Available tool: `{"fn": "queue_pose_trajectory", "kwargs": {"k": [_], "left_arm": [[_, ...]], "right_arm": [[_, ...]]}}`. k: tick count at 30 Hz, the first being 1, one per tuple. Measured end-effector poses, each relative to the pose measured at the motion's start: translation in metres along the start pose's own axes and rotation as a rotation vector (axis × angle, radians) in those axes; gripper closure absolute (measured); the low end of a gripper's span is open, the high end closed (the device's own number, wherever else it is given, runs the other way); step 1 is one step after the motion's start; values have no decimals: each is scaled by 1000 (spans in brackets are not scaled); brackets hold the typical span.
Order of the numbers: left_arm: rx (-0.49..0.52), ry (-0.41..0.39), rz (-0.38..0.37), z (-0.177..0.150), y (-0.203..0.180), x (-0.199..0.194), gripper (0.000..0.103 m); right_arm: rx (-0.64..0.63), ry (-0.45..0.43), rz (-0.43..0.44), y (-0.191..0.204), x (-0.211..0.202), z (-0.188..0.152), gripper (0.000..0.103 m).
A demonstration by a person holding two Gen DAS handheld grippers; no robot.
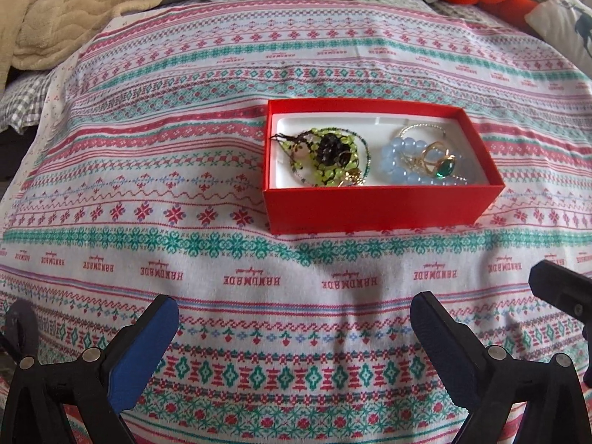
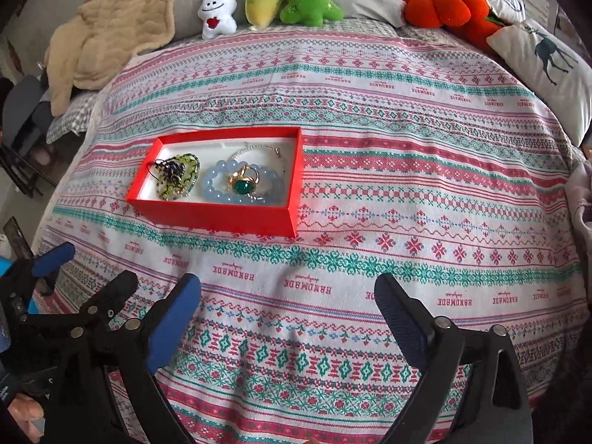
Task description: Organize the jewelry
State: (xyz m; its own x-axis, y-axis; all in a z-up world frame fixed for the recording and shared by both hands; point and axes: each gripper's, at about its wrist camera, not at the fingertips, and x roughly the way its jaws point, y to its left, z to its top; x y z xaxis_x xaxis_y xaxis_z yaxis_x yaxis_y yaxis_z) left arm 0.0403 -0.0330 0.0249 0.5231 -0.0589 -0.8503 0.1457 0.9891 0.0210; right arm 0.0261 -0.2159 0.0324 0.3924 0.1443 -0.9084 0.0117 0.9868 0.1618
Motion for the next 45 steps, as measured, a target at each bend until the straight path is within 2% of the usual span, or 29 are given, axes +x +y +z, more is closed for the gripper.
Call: {"fn": "queue_pose_trajectory", "kwargs": {"k": [4,14,45], "left_arm": [[-43,29,-3,-1,7,5,1],[-46,70,10,-3,4,16,1],[-42,75,14,-3,5,18,1]], "right_arm": [[-22,32,-47,3,6,-6,0],[-31,62,-52,7,16,-5,0],[-44,72,-67,10,22,-4,0]]}}
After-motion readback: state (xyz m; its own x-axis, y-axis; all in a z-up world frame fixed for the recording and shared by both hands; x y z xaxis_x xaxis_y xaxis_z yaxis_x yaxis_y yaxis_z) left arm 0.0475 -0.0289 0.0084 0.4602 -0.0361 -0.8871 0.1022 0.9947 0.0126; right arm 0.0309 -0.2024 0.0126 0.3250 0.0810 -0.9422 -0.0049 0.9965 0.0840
